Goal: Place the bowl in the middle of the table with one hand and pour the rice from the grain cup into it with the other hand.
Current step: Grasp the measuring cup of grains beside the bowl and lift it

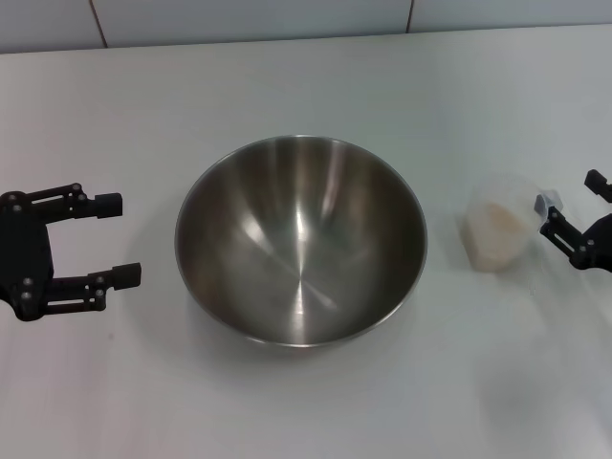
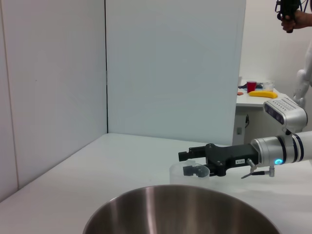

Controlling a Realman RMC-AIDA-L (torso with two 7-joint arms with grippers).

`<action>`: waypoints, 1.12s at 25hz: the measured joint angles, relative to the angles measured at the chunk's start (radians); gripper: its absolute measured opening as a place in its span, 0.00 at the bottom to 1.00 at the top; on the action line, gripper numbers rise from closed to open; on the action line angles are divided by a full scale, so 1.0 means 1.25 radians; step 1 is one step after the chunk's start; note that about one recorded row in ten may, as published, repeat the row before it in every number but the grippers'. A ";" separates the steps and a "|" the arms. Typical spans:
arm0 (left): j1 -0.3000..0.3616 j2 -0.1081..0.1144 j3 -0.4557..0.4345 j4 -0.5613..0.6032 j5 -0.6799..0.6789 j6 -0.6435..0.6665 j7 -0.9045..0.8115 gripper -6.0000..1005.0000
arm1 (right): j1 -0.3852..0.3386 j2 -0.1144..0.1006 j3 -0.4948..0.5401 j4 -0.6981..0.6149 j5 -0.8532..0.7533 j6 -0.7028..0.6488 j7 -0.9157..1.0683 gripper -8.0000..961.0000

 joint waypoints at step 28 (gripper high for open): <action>0.000 -0.003 -0.024 0.000 0.000 -0.001 0.001 0.78 | -0.001 0.000 0.002 0.019 0.000 0.000 -0.075 0.02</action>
